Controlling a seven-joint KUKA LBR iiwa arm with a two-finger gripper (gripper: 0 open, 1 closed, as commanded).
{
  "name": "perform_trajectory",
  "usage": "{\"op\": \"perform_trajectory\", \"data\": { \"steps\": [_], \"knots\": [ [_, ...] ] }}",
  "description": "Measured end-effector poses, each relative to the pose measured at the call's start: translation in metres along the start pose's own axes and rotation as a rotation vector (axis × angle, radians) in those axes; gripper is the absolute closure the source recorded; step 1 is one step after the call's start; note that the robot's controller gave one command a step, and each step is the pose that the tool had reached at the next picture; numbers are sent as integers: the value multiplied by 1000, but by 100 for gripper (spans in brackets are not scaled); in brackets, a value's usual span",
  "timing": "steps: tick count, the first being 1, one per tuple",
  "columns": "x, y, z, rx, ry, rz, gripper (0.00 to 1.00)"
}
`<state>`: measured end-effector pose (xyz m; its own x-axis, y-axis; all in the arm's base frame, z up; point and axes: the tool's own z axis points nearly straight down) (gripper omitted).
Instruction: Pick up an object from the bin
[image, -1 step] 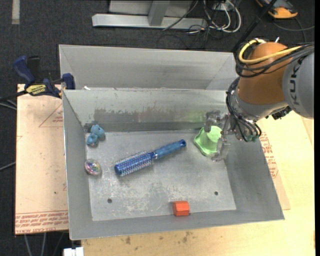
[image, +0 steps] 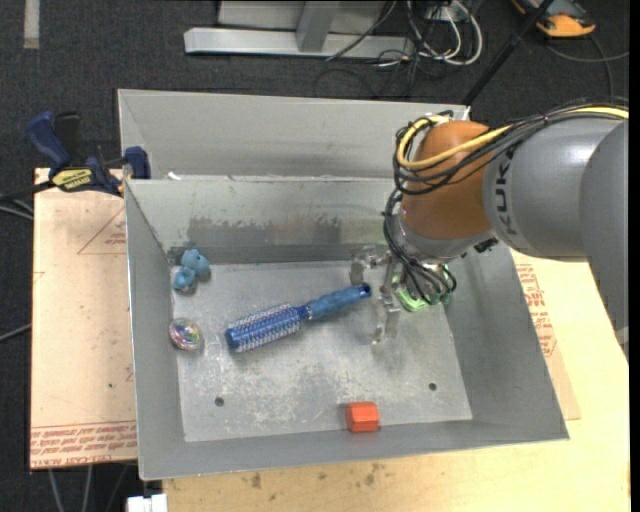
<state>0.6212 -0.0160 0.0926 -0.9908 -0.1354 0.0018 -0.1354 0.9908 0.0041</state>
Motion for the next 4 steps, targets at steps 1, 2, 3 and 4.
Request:
{"op": "perform_trajectory", "data": {
  "steps": [1,2,3,4],
  "knots": [
    [-17,-2,-62,5,-10,-274,0],
    [-35,40,24,2,-1,-481,0],
    [-36,39,22,3,-4,-479,100],
    [10,50,-98,6,-10,-478,100]
  ]
}}
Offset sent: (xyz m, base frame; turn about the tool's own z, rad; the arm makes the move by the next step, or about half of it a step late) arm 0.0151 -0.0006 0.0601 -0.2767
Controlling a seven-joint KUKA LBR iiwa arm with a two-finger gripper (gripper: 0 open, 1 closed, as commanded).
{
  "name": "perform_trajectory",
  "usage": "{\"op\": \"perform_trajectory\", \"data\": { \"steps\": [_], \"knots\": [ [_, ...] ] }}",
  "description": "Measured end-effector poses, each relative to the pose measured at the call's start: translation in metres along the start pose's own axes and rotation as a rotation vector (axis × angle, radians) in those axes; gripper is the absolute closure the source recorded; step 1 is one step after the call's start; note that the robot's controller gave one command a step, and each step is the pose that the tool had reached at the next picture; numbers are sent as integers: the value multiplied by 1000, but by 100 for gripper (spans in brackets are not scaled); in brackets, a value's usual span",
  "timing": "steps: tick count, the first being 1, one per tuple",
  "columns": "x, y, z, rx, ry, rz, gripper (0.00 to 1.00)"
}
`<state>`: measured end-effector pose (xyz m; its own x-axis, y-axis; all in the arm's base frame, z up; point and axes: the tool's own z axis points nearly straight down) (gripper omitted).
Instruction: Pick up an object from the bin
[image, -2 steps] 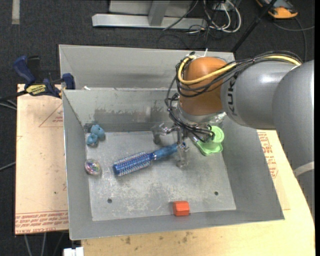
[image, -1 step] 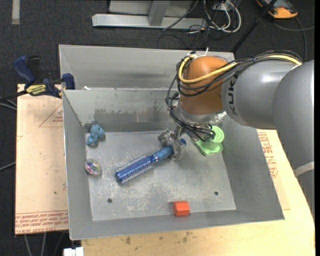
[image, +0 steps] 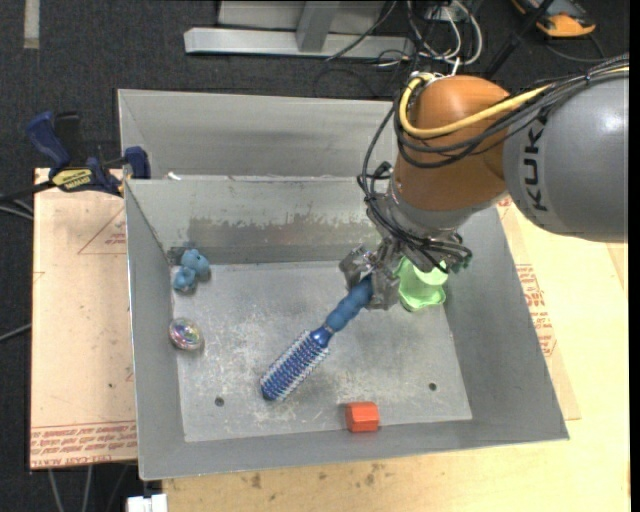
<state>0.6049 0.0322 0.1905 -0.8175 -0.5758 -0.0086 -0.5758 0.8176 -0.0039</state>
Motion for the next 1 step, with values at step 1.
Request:
{"op": "perform_trajectory", "data": {
  "steps": [1],
  "knots": [
    [26,-42,-109,4,-1,-64,100]
  ]
}}
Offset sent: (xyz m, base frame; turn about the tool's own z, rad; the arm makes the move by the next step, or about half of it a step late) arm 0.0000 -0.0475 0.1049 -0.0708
